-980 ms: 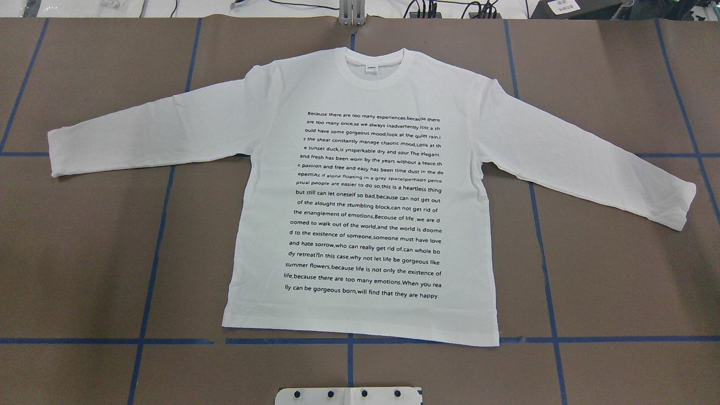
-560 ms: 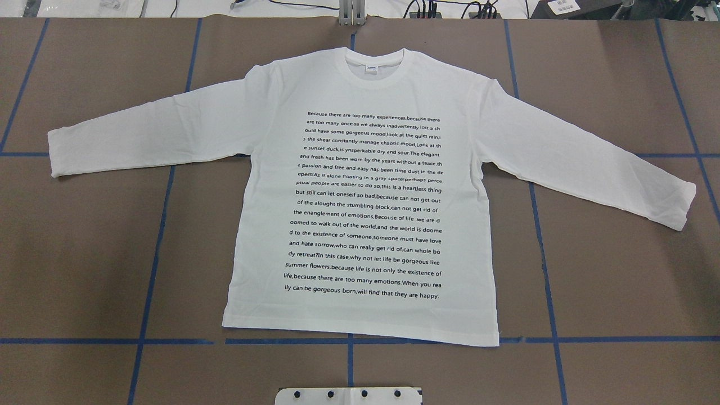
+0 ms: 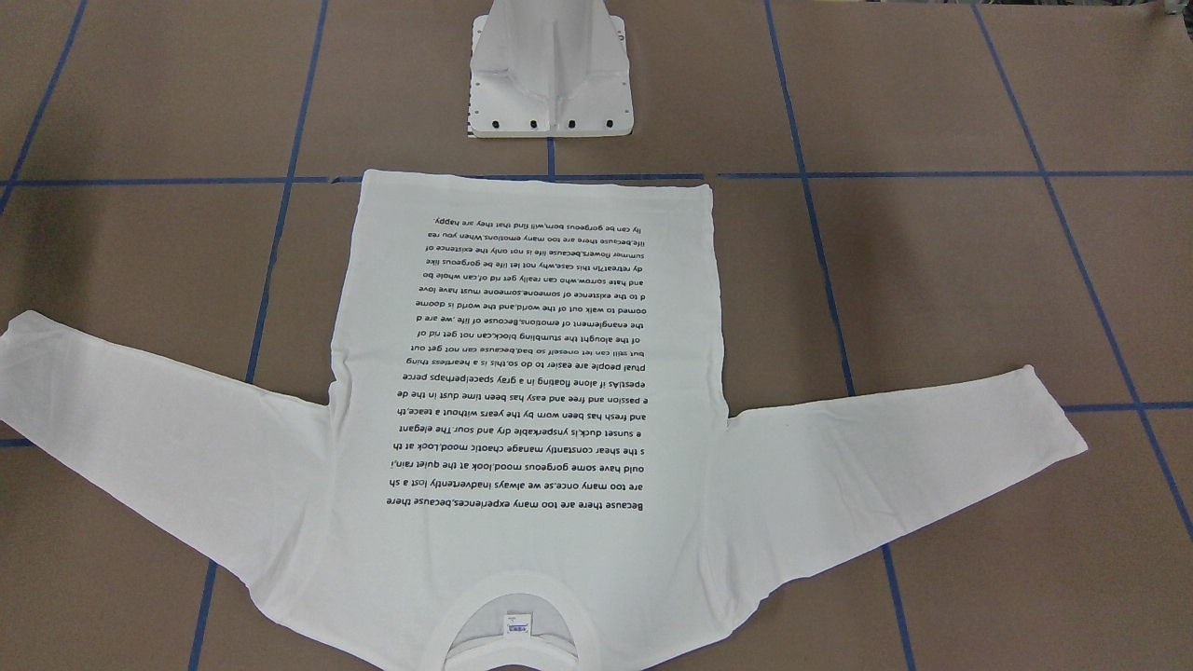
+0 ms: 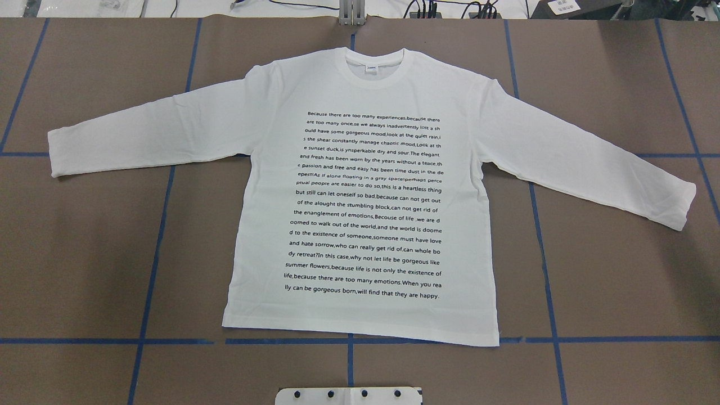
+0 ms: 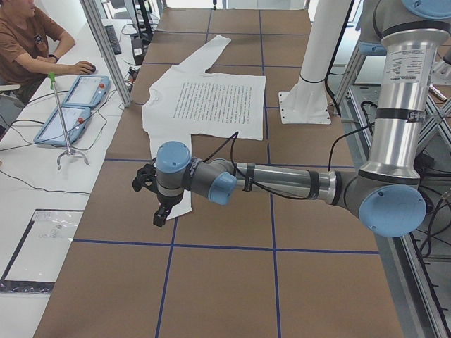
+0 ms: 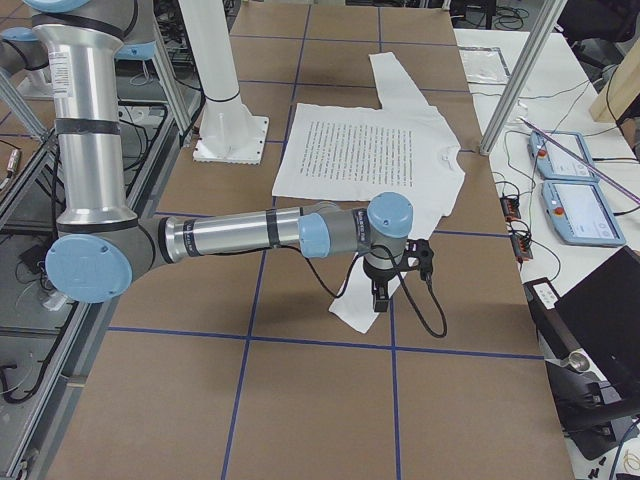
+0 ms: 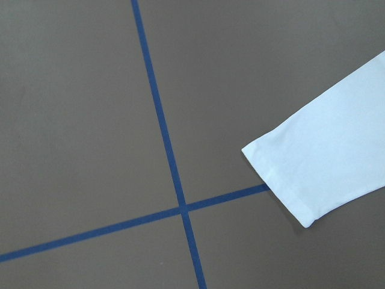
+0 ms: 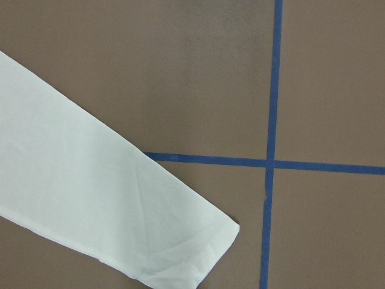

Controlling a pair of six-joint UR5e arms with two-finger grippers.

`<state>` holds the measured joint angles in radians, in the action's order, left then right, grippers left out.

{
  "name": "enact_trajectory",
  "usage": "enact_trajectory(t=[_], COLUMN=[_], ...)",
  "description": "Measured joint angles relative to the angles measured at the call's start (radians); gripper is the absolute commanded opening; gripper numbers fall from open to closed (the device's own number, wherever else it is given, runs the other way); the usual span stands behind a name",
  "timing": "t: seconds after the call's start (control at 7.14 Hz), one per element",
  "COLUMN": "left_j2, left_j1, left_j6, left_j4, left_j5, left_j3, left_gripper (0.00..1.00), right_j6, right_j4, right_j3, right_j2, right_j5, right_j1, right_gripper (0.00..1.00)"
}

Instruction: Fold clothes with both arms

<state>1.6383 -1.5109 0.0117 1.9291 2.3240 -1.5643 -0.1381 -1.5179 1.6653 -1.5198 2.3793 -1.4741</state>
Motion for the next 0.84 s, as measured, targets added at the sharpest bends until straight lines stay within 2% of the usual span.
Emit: enact_trajectory(t=[0.28, 0.56, 0.84], left_j2=[-0.001, -0.002, -0.003], left_j1=[0.004, 0.026, 0.036], left_j6=[-0.002, -0.008, -0.008], left_j4=[0.111, 0.143, 0.148], left_j5=[-0.001, 0.0, 0.0], left_j3=[0.037, 0.055, 0.058], left_gripper=[1.0, 1.0, 1.0], right_j6=[-0.027, -0.126, -0.158], right_j4=[0.222, 0.412, 0.499], right_j3=[-0.107, -0.199, -0.272], right_j2=[-0.004, -0.011, -0.014], right_j5=[0.019, -0.048, -0.097], right_j1=[0.04, 0.128, 0.191], right_gripper=[1.0, 1.0, 1.0])
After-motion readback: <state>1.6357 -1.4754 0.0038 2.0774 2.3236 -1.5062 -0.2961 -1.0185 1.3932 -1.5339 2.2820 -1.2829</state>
